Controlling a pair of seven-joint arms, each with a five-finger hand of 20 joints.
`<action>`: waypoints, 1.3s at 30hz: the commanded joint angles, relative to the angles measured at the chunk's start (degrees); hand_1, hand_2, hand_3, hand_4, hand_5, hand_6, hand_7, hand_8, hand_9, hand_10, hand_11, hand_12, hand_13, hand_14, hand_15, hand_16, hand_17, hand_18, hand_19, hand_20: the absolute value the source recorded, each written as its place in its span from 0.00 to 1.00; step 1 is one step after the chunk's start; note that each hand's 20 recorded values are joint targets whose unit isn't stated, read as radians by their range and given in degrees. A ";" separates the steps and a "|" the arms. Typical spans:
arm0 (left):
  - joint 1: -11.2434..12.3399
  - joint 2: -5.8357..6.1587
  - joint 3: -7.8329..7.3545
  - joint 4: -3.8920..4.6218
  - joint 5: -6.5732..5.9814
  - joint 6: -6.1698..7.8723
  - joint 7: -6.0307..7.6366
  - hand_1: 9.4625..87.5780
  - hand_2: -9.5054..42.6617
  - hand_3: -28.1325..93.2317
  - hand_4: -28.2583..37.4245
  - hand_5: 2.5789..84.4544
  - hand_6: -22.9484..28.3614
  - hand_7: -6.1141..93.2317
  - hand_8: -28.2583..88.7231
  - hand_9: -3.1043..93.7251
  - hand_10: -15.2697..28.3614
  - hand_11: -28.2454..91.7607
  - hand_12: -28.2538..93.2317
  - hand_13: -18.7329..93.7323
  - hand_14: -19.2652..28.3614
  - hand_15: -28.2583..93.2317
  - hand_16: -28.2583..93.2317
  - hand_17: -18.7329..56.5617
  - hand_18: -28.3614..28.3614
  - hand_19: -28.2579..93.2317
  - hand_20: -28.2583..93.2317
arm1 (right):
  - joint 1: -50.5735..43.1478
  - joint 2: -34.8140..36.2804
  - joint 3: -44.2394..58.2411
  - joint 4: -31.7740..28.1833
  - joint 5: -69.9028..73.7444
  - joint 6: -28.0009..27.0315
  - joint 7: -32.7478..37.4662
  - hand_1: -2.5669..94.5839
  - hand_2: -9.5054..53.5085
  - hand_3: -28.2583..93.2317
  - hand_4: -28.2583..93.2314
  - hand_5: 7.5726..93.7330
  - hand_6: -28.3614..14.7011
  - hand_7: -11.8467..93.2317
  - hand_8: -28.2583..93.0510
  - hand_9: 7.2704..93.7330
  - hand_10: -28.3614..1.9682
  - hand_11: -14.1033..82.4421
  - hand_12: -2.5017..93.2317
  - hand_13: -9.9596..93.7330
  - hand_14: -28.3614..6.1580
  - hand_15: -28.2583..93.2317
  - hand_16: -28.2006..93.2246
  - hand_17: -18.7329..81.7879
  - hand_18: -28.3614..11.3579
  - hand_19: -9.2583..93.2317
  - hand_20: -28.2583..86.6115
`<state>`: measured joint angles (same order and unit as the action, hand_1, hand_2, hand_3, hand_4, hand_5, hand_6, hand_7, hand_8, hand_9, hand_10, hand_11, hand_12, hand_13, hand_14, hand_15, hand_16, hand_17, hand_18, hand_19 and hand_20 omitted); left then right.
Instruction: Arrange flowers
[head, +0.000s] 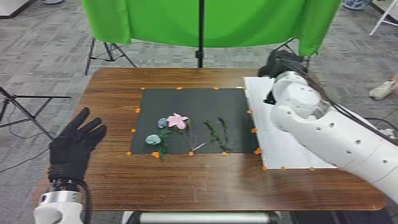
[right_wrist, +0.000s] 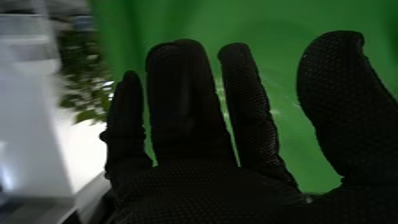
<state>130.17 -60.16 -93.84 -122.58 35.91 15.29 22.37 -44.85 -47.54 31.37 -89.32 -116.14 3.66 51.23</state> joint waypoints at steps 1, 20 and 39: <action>0.24 0.23 0.28 0.03 -0.64 0.50 0.26 0.14 0.32 0.90 0.00 0.41 0.61 0.14 0.18 0.38 0.81 0.44 0.32 0.36 0.99 0.71 0.14 0.14 1.00 0.71 0.24 | -0.92 0.99 0.05 3.07 0.42 -4.33 2.38 0.39 0.00 0.89 0.00 0.57 0.66 0.28 0.12 0.55 0.40 0.43 0.18 0.54 0.41 0.85 0.34 0.29 0.15 0.80 0.61; -0.58 0.03 0.60 0.36 -0.70 0.63 -0.65 0.15 0.32 0.90 0.00 0.41 0.61 0.14 0.18 0.38 0.81 0.44 0.32 0.36 0.99 0.72 0.14 0.14 1.00 0.71 0.24 | -2.93 -0.19 -3.33 9.08 -2.17 -8.64 3.80 0.42 0.00 0.90 0.00 0.64 0.74 0.31 0.11 0.61 0.47 0.46 0.19 0.58 0.47 0.85 0.33 0.30 0.16 0.80 0.61; -0.42 -1.70 -0.56 0.21 0.66 -0.34 -2.61 0.15 0.32 0.90 0.00 0.41 0.61 0.14 0.18 0.38 0.81 0.44 0.32 0.36 0.99 0.71 0.14 0.14 1.00 0.71 0.24 | -3.46 1.44 -5.45 6.09 -9.24 6.19 1.28 0.64 0.00 0.77 0.00 0.93 0.72 0.29 0.25 0.95 0.83 0.34 0.44 0.78 0.72 0.80 0.47 0.43 0.21 0.88 0.60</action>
<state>128.88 -60.90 -93.78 -122.30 35.74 15.38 21.14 -48.10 -47.17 24.20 -78.88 -123.10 5.41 54.17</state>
